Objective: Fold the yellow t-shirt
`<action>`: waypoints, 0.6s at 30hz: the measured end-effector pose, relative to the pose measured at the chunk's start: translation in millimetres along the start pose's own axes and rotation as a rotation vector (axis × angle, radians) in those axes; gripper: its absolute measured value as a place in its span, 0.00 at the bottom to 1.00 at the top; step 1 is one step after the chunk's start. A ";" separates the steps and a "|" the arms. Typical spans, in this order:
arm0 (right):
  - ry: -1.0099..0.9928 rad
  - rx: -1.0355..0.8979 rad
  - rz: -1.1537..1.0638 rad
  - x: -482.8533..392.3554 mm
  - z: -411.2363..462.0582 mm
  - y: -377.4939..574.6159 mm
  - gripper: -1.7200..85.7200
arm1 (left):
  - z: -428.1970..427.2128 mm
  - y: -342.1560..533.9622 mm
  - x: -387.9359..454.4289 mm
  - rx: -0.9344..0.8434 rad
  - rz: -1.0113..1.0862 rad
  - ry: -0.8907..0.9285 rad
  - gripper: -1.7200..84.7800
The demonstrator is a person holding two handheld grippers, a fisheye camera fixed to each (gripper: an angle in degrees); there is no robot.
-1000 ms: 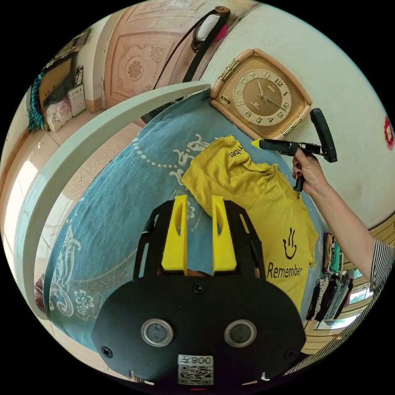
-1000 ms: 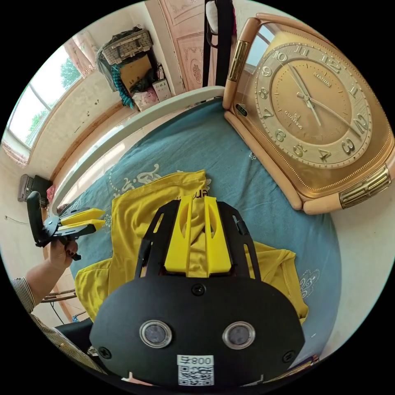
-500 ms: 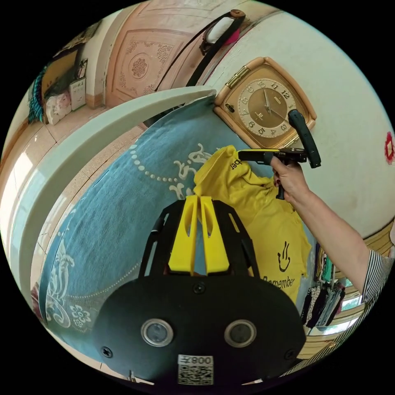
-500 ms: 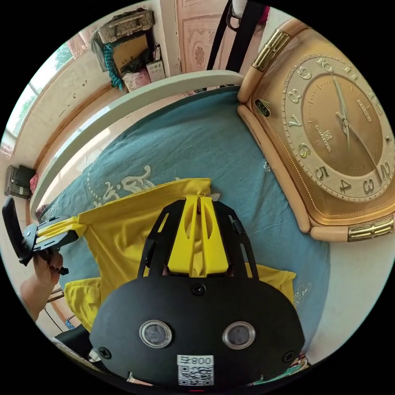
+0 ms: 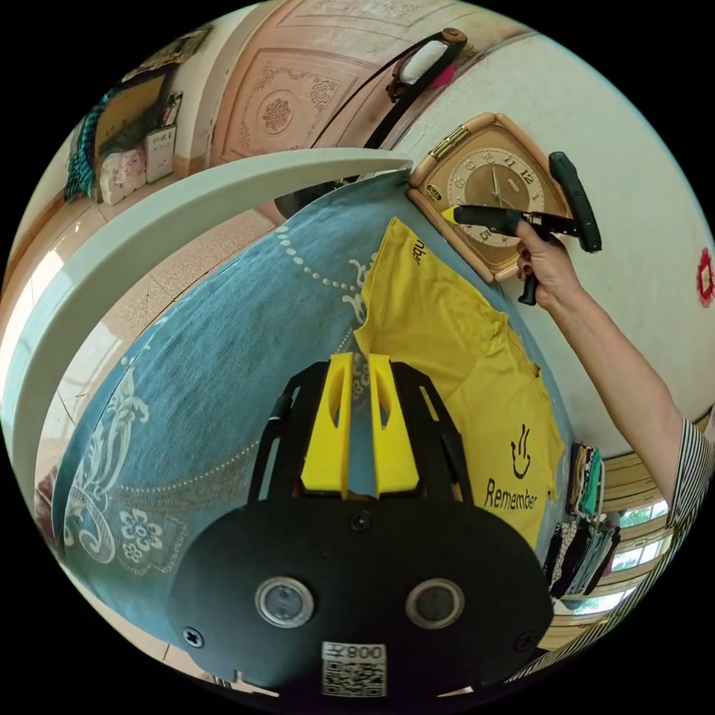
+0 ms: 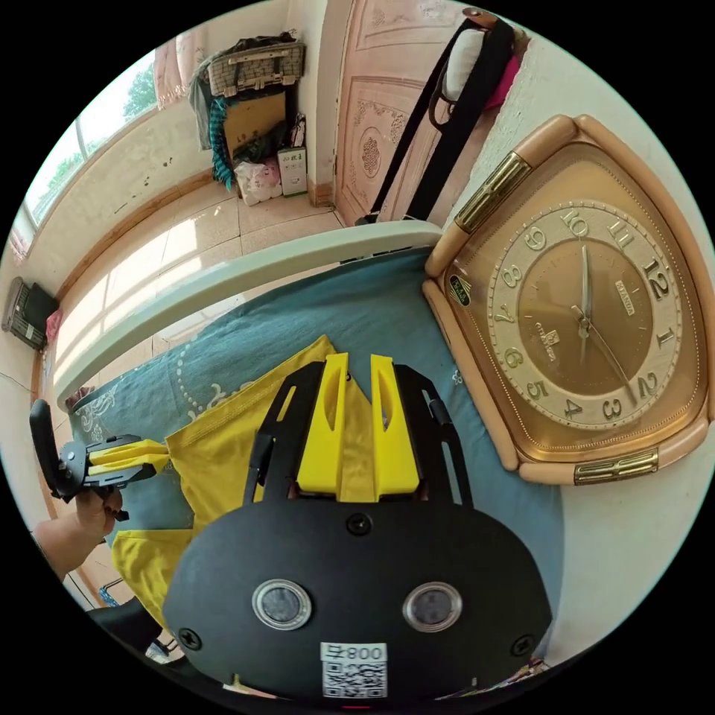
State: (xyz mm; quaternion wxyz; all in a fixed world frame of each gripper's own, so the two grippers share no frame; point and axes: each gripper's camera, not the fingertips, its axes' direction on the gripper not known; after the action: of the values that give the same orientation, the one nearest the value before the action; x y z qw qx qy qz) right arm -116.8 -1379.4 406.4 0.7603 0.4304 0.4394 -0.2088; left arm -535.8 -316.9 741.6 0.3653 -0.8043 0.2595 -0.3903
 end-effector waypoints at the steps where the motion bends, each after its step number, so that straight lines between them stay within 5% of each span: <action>1: -0.026 0.032 0.019 11.1 -9.5 7.2 0.09 | -2.8 4.0 -4.0 0.007 -0.010 0.002 0.06; 9: -0.278 0.132 0.228 101.2 -58.7 158.3 0.07 | -14.1 46.1 -6.7 -0.039 0.017 0.077 0.06; 18: -0.406 0.065 0.702 136.9 -113.1 490.4 0.05 | 15.5 76.0 36.2 -0.229 0.216 0.103 0.06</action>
State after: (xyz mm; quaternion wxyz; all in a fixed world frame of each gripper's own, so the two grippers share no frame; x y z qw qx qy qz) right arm 241.2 -1010.3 493.8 0.8427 0.5281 0.1001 -0.0312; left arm -512.9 -381.8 690.8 0.2973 -0.7870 0.4057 -0.3571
